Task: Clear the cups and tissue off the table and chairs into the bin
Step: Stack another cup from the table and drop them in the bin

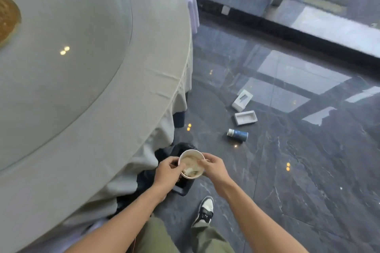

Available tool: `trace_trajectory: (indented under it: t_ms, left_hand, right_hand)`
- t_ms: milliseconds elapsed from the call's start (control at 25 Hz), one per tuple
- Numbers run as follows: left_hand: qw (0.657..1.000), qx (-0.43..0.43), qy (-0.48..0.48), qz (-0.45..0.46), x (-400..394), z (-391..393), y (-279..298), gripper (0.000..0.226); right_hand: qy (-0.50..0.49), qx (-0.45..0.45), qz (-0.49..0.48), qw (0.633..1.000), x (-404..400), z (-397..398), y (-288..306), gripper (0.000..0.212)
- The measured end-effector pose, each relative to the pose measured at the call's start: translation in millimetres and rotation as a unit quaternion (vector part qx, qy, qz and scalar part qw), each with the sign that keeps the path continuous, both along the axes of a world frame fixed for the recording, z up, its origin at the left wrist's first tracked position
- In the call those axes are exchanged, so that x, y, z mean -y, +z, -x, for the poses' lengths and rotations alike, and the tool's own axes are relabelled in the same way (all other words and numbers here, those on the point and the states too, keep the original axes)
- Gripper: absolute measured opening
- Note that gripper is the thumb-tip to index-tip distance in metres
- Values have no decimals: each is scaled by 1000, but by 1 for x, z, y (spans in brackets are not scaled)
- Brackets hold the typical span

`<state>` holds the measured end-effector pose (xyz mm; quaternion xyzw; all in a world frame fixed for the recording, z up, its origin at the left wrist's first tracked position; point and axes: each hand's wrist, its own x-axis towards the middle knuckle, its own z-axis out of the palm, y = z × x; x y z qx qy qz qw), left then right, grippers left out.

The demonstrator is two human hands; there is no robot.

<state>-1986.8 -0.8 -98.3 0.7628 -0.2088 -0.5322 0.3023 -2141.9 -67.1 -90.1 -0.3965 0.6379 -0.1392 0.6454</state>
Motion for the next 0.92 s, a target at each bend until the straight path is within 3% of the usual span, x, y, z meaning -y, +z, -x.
trace_trajectory:
  t_ms: [200,360,480,640,760,920]
  left_hand:
    - [997,-11,17,-80,-9,6,-127,20]
    - [993,-10,0,-114,-17,-3,-224,25]
    - [988,9,-24,-150,-33,-9,-290,25]
    - [982,28,-49,-181,-32,-7,-331,9]
    - [976,35,-69,-205,-22,-1,-349,30]
    - [972,39,-62,-223,-15,3,-360,36]
  right_hand:
    - [81,-86,-30,993,0,-7,-114,35]
    - [129,-130,-46,982,-5,-20,-216,22]
    - [194,-165,-67,965,-16,-27,-278,26]
    - [264,-211,-63,939,-25,-35,-331,31]
    - [297,-242,-65,921,-24,-37,-359,32]
    - [339,-281,-42,897,-17,-41,-380,33]
